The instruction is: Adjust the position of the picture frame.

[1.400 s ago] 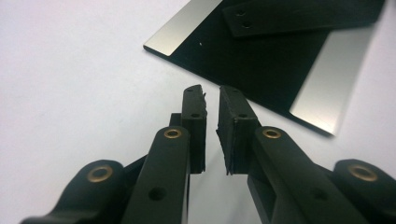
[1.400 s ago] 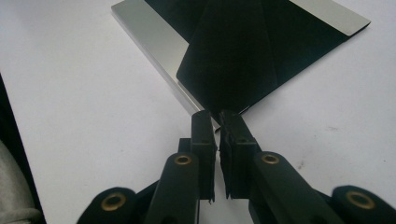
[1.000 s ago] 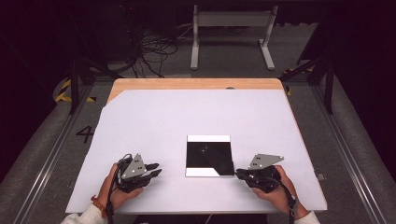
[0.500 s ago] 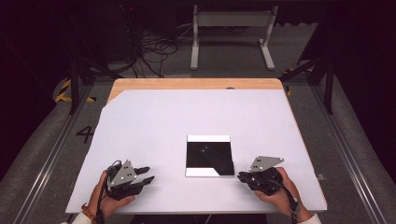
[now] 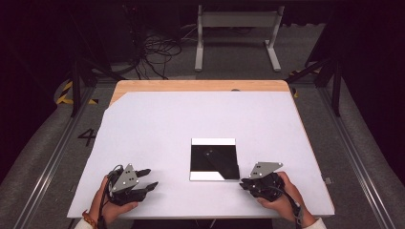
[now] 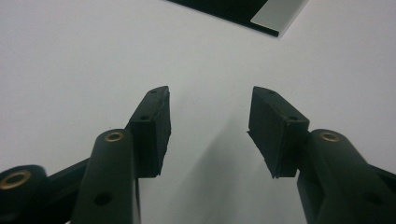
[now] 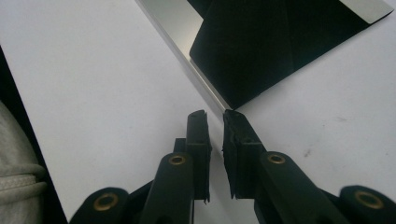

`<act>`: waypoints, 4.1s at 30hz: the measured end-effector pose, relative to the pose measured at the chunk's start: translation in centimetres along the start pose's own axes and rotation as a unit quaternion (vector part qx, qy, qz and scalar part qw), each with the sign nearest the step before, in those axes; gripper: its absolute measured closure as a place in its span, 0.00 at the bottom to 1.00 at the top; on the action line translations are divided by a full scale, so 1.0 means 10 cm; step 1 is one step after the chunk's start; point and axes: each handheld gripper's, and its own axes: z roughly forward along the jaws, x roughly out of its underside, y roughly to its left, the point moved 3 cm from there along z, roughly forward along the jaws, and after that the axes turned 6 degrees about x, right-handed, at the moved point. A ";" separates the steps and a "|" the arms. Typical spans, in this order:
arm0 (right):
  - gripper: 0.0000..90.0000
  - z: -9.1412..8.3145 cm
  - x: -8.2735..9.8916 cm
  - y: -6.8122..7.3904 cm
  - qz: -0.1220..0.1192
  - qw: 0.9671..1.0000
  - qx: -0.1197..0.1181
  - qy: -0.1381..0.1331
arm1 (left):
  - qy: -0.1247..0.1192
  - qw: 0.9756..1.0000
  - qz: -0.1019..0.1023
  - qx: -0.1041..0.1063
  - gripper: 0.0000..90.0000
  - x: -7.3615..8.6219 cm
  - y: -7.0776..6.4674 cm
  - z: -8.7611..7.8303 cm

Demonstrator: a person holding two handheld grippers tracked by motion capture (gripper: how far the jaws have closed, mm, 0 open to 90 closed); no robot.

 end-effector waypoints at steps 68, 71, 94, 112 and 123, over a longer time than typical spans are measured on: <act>0.89 0.05 -0.11 -0.11 0.009 1.000 0.002 0.011 | 0.036 0.999 -0.013 -0.025 0.34 0.08 -0.01 0.06; 0.88 0.07 -0.10 -0.09 -0.002 0.999 -0.005 0.032 | 0.036 0.999 -0.014 -0.025 0.34 0.08 -0.01 0.06; 0.91 0.14 -0.13 -0.13 0.006 0.998 -0.004 0.056 | 0.040 0.999 -0.019 -0.009 0.33 0.08 -0.02 0.12; 0.92 0.17 -0.23 -0.14 -0.017 0.995 -0.007 0.098 | 0.040 0.999 -0.024 -0.004 0.33 0.08 -0.02 0.13; 0.93 0.16 -0.16 -0.18 0.008 0.998 -0.027 0.065 | 0.038 0.999 -0.025 -0.002 0.33 0.08 -0.02 0.13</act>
